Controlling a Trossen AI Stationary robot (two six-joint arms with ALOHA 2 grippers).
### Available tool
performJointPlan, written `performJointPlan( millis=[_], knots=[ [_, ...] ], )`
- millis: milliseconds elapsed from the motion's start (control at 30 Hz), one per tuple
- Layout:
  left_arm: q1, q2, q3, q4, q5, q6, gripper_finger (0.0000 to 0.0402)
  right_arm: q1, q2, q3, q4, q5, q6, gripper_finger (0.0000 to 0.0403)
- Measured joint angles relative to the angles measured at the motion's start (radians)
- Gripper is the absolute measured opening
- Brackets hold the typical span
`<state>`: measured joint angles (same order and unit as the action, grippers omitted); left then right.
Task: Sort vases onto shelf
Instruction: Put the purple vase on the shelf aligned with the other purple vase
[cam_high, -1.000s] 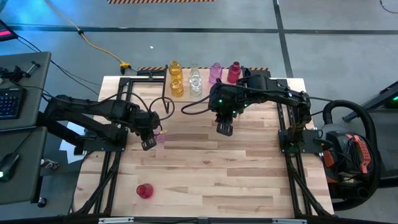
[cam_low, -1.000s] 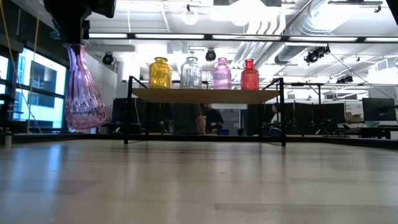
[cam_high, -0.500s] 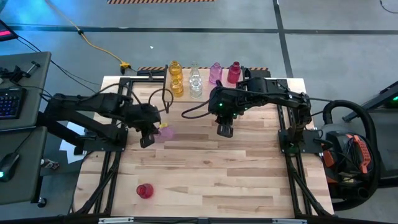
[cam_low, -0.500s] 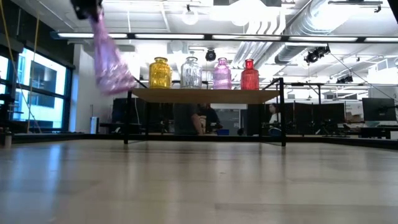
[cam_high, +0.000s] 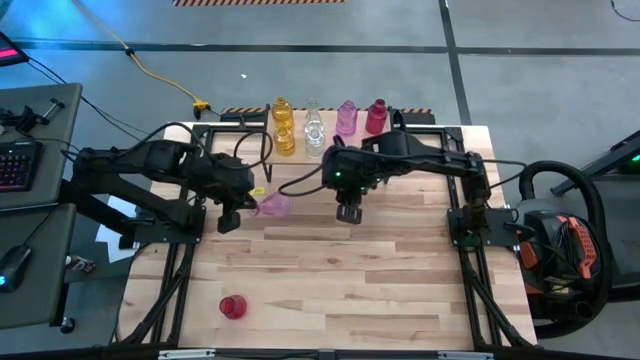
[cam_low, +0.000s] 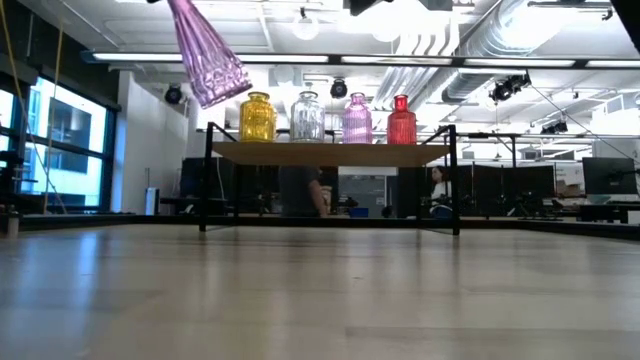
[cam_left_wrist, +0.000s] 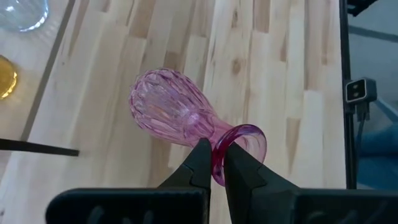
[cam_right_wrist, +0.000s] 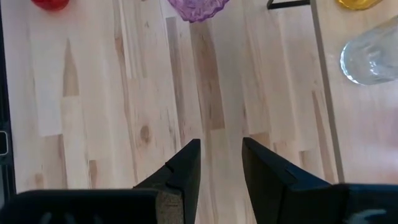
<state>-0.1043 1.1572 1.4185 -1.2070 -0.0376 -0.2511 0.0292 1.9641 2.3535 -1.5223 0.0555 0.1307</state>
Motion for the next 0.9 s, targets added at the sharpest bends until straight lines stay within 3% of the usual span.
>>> performJointPlan(
  millis=[633,900],
  knots=[
    [0.0,0.0,0.001,-0.008,0.0,0.072,0.001,0.019,0.121,0.0,0.031,-0.051,0.026,0.0113],
    [0.0,0.0,0.001,-0.008,0.001,0.101,0.0011,0.021,0.132,0.0,0.093,-0.049,-0.059,0.0114]
  ],
)
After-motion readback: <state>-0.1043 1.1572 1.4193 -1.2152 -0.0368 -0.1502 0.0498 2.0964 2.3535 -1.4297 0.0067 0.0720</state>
